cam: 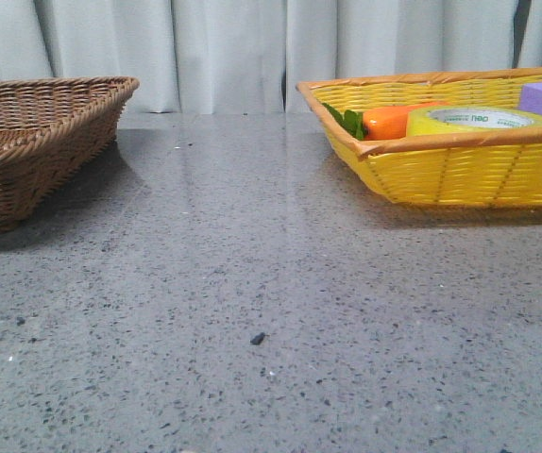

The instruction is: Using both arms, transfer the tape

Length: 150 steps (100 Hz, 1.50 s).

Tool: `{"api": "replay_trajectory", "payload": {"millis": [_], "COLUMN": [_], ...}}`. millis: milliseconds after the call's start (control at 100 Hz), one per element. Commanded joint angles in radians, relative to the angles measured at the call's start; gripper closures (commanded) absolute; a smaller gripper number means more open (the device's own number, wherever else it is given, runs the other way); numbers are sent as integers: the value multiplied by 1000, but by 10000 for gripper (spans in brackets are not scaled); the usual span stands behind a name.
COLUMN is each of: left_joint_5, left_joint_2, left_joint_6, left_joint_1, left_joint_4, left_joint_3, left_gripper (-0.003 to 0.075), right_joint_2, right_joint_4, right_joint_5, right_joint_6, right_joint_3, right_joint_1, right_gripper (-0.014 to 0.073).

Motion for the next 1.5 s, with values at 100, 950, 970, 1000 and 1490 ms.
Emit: {"api": "replay_trajectory", "payload": {"millis": [100,950,970,1000,1490], "left_joint_5": [-114,-108,-121,-151,-189], "left_joint_2": [-29,269,280,292,407], "left_joint_6": [-10,-5,-5,-5,-5], "left_joint_1": [1,1,1,1,1], "left_joint_4": [-15,-75,-75,-75,-75], "left_joint_3": [8,-315,-321,-325,-395], "left_gripper": [741,741,741,741,741], "right_joint_2": [-18,398,409,421,687], "right_joint_4": [-31,92,92,92,102], "right_joint_5": [-126,33,23,4,217], "right_joint_6": [-3,-3,-3,-3,-48], "right_joint_3": [22,-364,-367,-367,-701], "right_joint_1": [-5,-5,-5,-5,56], "right_gripper": [668,661,660,660,657]}}
